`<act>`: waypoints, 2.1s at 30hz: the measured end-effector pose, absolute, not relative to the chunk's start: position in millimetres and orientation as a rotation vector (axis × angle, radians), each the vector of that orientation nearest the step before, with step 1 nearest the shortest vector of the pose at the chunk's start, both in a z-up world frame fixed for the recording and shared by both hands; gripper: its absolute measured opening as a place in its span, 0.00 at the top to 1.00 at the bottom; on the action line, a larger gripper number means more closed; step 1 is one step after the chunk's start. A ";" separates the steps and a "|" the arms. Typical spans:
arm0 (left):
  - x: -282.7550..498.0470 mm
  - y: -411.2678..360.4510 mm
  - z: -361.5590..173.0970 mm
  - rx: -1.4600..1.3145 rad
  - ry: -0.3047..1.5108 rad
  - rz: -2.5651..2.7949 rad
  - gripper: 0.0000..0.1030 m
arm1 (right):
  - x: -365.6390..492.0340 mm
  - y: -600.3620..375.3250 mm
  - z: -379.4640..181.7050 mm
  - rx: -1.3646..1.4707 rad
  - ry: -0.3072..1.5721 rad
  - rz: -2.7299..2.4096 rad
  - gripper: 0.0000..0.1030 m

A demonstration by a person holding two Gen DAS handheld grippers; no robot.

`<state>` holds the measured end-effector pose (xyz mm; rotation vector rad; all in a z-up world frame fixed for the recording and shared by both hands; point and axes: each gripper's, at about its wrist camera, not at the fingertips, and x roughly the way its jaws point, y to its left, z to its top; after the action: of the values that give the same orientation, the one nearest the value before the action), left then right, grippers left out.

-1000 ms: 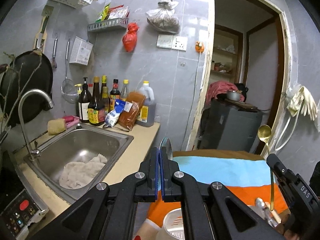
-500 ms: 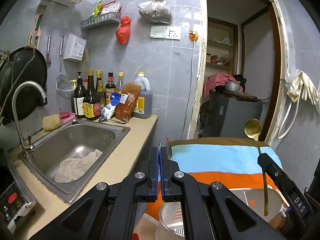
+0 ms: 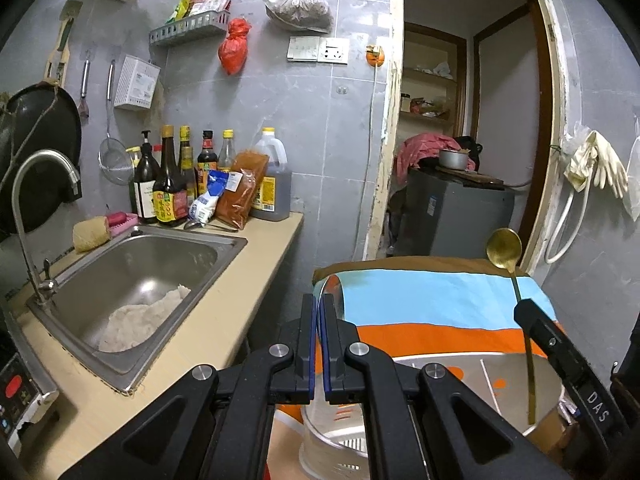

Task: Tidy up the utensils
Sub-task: 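Carry the gold spoon to the white caddy and open the right gripper, then move both grippers back down over the utensil pile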

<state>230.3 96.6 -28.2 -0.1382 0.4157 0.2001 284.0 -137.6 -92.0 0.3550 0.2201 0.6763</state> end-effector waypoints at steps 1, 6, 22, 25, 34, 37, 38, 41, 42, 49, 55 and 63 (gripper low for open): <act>229.8 97.6 -28.2 -0.148 0.419 0.194 0.97 | 283.9 -137.8 -91.5 0.353 0.223 0.675 0.98; 227.6 101.6 -28.7 -0.193 0.439 0.177 0.97 | 282.5 -138.8 -90.6 0.342 0.234 0.680 0.98; 218.2 75.6 -4.9 -0.278 0.447 0.100 0.80 | 271.5 -177.5 -54.3 0.326 0.280 0.633 0.62; 215.5 62.5 3.2 -0.306 0.414 0.071 0.54 | 269.3 -194.9 -40.0 0.315 0.268 0.607 0.46; 216.5 1.1 13.7 -0.316 0.348 0.009 0.19 | 262.9 -261.1 -2.2 0.262 0.213 0.499 0.06; 214.0 -21.4 15.3 -0.309 0.321 0.013 0.05 | 261.1 -285.4 4.0 0.253 0.198 0.459 0.01; 214.1 -30.6 15.0 -0.302 0.315 0.013 0.03 | 261.1 -292.8 5.3 0.246 0.195 0.445 0.01; 217.2 -50.9 13.8 -0.281 0.319 0.007 0.01 | 261.8 -314.1 6.4 0.234 0.198 0.411 0.01; 218.7 -59.1 12.5 -0.268 0.325 0.001 0.01 | 262.2 -322.1 5.7 0.235 0.203 0.400 0.01; 225.7 -104.5 1.6 -0.213 0.352 -0.045 0.01 | 267.7 -368.1 -8.6 0.237 0.233 0.335 0.01; 236.0 -134.2 -19.1 -0.202 0.394 -0.070 0.01 | 276.6 -399.2 -28.4 0.235 0.273 0.281 0.01; 256.7 -158.8 -53.0 -0.189 0.501 -0.109 0.01 | 299.9 -422.5 -67.2 0.222 0.401 0.255 0.01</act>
<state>256.7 -158.8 -53.0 -0.1892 0.5005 -0.1087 299.9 -422.5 -67.2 0.2224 0.4007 0.2551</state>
